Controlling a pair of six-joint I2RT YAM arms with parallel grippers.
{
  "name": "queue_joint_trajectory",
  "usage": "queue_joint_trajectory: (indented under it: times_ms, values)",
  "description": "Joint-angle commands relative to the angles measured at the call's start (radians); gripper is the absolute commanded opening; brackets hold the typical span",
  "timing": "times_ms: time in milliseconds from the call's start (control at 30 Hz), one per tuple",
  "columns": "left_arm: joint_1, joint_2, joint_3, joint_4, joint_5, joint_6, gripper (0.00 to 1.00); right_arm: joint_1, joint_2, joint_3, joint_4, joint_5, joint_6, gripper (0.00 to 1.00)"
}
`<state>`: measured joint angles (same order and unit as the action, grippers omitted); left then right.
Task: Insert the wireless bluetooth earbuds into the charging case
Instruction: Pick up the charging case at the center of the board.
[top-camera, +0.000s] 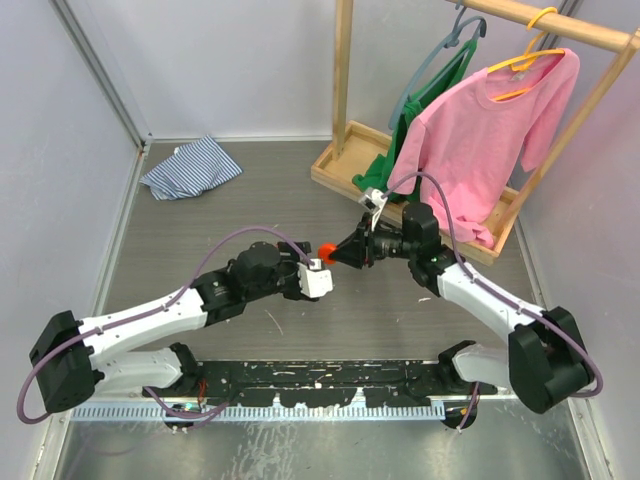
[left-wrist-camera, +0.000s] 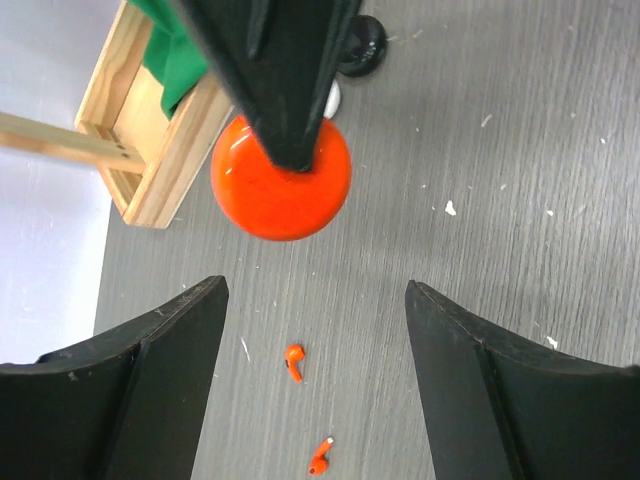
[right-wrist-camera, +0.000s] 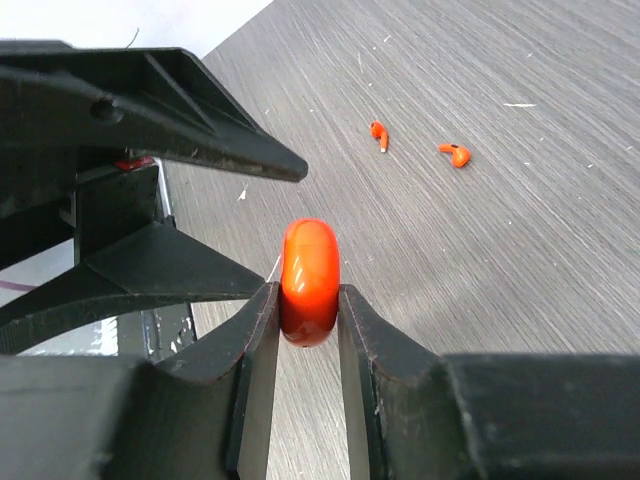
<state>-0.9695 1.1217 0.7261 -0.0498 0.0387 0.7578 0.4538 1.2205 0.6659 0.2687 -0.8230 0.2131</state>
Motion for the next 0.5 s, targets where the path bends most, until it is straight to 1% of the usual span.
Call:
queue_joint_trajectory:
  times_ms: [0,33,100,200,367,467]
  values:
    - [-0.001,-0.054,-0.028,0.198,-0.066,-0.156,0.74,0.001,-0.08,-0.056,0.162,0.064,0.041,0.06]
    - [0.0,-0.059,-0.032,0.214,-0.074,-0.179,0.74,0.0,-0.095,-0.074,0.191,0.075,0.05,0.06]
    - [0.001,-0.073,-0.032,0.228,-0.093,-0.271,0.74,0.001,-0.124,-0.1,0.228,0.11,0.057,0.05]
    - [0.009,-0.107,-0.03,0.237,-0.082,-0.379,0.74,0.001,-0.163,-0.137,0.266,0.157,0.062,0.05]
    - [0.045,-0.155,-0.016,0.247,-0.025,-0.576,0.73,0.001,-0.214,-0.211,0.416,0.192,0.108,0.05]
    - [0.095,-0.169,-0.011,0.273,0.052,-0.728,0.73,0.0,-0.23,-0.25,0.508,0.202,0.146,0.05]
